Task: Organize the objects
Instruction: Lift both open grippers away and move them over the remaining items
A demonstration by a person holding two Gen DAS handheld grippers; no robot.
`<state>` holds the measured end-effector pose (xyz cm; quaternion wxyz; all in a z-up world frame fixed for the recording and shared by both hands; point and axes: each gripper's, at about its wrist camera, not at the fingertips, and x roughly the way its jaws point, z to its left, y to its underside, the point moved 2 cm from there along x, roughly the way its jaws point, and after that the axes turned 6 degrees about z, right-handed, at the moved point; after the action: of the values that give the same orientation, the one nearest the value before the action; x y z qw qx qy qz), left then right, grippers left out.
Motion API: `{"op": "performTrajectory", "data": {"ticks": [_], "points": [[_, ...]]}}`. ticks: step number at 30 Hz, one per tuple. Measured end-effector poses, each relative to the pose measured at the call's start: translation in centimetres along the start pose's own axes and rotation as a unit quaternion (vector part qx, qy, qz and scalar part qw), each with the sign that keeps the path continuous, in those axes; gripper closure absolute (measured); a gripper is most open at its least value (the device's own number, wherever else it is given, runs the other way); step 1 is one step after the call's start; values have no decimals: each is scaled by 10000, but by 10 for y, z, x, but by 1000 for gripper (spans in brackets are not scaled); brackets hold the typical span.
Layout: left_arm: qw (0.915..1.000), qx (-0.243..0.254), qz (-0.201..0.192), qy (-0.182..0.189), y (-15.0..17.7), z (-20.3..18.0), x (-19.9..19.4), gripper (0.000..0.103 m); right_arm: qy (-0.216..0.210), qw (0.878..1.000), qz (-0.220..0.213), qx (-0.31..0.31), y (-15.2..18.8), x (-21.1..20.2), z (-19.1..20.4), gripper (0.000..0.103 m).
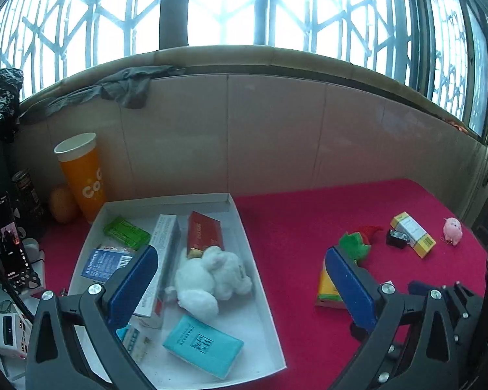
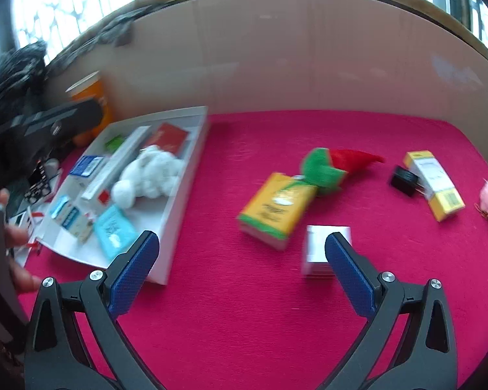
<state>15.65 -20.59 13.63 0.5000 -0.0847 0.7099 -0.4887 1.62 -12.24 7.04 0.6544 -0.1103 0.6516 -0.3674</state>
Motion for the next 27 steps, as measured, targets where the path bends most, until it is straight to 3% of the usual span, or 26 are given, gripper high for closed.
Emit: {"op": "performTrajectory", "data": {"ticks": [10, 15, 24, 27], "points": [[9954, 568, 562, 533, 26, -74, 25, 0, 665, 9932, -40, 953, 5, -12, -114, 0], [9903, 915, 799, 673, 38, -112, 38, 0, 924, 9894, -25, 1122, 7, -12, -151, 0], [9811, 1174, 1250, 897, 65, -147, 62, 0, 1340, 9834, 18, 1223, 1, 0, -202, 0], [9787, 1196, 1328, 1012, 71, -151, 71, 0, 1258, 9864, 26, 1055, -6, 9, -218, 0]]}}
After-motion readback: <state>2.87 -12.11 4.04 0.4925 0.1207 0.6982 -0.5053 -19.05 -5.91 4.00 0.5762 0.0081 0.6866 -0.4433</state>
